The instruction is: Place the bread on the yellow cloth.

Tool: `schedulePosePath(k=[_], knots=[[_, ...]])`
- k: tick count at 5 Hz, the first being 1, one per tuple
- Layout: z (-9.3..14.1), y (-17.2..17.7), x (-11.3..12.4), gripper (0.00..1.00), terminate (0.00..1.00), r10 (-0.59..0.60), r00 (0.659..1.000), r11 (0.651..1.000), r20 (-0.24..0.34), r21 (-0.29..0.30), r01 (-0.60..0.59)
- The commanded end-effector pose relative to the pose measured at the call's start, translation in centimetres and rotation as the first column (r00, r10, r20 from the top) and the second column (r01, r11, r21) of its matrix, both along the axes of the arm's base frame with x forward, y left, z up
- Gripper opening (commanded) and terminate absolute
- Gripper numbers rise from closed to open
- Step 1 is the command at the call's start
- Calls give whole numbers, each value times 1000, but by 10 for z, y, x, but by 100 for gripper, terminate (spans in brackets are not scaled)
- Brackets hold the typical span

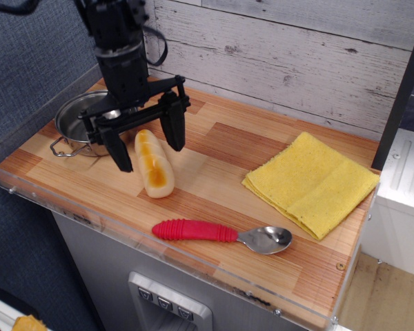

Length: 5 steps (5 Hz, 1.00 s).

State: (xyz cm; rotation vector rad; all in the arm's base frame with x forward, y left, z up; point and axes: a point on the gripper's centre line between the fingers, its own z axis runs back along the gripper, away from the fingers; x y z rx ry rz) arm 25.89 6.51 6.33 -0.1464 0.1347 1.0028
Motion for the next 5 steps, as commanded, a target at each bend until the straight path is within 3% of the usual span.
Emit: schedulePosePath(k=[1,5], knots=[[-19,6,16,100,0,-39,999,998,-9,-46,39],[-49,-9,34,100,0,-164,985,983,-55,-98,158]])
